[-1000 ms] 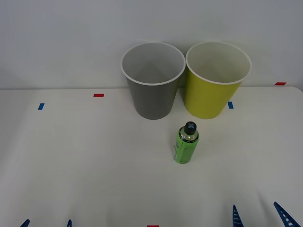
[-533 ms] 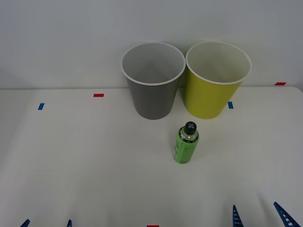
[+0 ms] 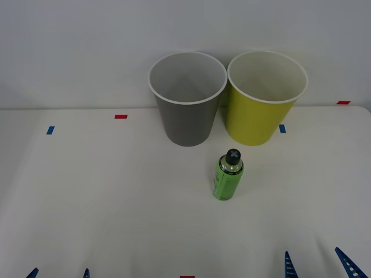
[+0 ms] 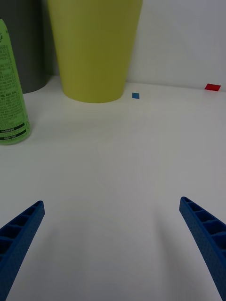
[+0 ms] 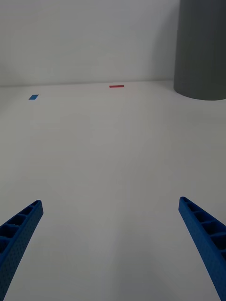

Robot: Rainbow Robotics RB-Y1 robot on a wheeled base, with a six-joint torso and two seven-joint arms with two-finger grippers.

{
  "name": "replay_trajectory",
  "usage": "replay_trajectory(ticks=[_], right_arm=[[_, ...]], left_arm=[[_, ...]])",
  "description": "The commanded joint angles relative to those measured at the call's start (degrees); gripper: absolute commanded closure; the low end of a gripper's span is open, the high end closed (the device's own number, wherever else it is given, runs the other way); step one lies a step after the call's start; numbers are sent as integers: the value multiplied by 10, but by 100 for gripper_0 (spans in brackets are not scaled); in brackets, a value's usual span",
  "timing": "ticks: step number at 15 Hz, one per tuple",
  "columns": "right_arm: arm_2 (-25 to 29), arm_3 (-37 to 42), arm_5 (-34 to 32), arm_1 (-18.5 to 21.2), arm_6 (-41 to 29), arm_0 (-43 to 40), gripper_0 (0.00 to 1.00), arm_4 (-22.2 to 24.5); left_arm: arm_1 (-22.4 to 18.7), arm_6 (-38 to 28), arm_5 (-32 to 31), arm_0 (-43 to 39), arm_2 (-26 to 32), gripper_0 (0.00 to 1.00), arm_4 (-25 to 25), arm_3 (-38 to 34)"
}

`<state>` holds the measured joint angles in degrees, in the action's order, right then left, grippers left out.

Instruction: Put cans in the gray bin and PET bottles in the light green bin.

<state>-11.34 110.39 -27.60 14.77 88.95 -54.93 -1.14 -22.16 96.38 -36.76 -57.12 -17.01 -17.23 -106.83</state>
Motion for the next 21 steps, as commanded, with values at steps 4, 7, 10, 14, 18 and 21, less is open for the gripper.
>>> replay_trajectory(ticks=[4, 7, 10, 14, 18, 21], right_arm=[[0, 0, 0, 0, 0, 0, 0, 0], [0, 0, 0, 0, 0, 0, 0, 0], [0, 0, 0, 0, 0, 0, 0, 0], [0, 0, 0, 0, 0, 0, 0, 0], [0, 0, 0, 0, 0, 0, 0, 0], [0, 0, 0, 0, 0, 0, 0, 0]], left_arm=[[-33, -3, -2, 47, -6, 0, 4, 8], [-77, -4, 2, 104, -36, 0, 4, 8], [-112, -1, 13, 163, -80, 0, 7, 8], [-133, 2, 44, 234, -121, 0, 13, 8], [-146, 4, 93, 315, -165, 0, 14, 13], [-155, 3, 130, 366, -188, 0, 17, 14]])
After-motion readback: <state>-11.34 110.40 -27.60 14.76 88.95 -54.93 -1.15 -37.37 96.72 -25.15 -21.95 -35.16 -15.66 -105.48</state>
